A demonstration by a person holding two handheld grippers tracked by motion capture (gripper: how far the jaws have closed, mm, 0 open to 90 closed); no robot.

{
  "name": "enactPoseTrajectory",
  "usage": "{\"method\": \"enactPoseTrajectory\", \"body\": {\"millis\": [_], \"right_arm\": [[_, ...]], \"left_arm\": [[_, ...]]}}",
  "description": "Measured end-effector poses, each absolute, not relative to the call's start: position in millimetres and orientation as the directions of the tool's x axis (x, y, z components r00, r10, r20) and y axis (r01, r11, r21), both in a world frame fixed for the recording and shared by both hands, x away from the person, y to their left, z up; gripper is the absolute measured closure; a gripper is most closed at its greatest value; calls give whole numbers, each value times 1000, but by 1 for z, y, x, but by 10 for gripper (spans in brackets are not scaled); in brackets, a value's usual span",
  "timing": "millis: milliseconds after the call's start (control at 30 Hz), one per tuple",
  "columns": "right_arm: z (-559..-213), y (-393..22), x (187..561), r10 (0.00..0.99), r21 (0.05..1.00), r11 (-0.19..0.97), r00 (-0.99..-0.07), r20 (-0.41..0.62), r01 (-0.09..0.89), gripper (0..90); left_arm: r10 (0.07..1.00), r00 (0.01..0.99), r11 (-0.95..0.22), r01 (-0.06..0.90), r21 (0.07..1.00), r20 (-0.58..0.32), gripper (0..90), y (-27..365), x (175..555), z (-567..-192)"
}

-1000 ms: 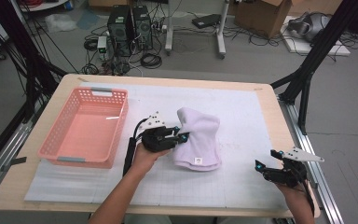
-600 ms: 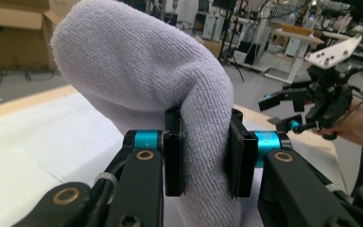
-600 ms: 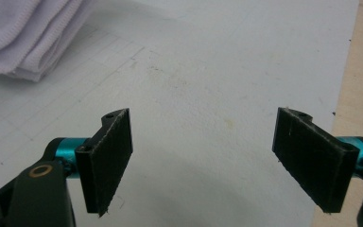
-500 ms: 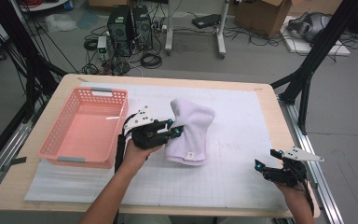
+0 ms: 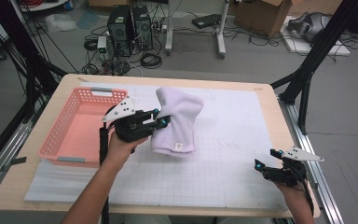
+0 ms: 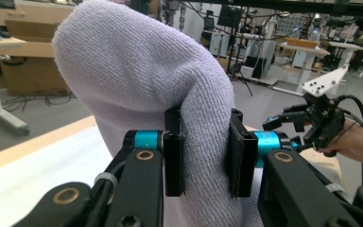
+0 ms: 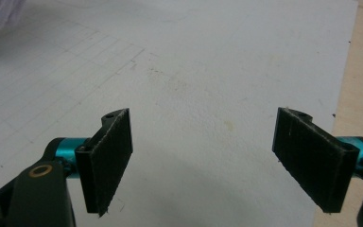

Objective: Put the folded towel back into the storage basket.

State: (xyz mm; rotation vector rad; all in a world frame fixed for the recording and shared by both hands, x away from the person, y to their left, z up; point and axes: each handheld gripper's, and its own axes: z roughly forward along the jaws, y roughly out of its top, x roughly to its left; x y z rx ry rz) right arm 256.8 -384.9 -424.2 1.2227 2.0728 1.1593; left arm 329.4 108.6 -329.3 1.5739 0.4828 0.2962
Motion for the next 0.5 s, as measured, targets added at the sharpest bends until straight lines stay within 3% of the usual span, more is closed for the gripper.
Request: {"method": "enactPoseTrajectory", "body": {"millis": [500], "right_arm": [[-424,-383,258,867,846,249,-497,23,472,198]], "left_arm": [[538,839,18,87,996,-82,722,154,328,-307]]}}
